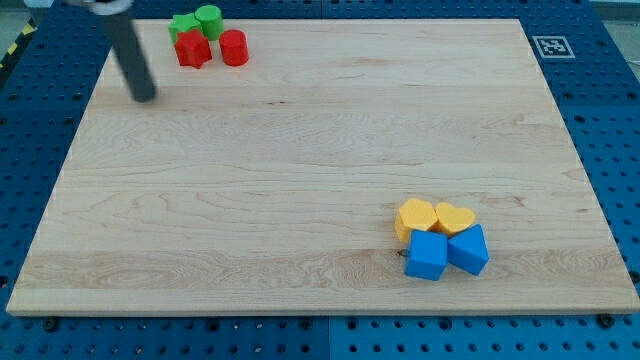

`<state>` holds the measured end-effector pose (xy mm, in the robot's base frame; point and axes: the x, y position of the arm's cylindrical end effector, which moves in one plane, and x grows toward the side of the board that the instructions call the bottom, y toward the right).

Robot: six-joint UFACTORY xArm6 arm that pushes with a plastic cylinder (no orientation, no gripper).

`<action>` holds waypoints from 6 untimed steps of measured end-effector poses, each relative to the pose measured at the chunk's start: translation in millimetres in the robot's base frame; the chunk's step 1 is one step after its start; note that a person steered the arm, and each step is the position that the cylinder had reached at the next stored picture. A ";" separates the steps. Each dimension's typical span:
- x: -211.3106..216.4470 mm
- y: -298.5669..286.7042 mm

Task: Separate the green blocks

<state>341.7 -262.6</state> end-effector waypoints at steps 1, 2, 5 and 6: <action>-24.1 -42.2; -51.2 -41.8; -150.6 -16.7; -149.7 13.8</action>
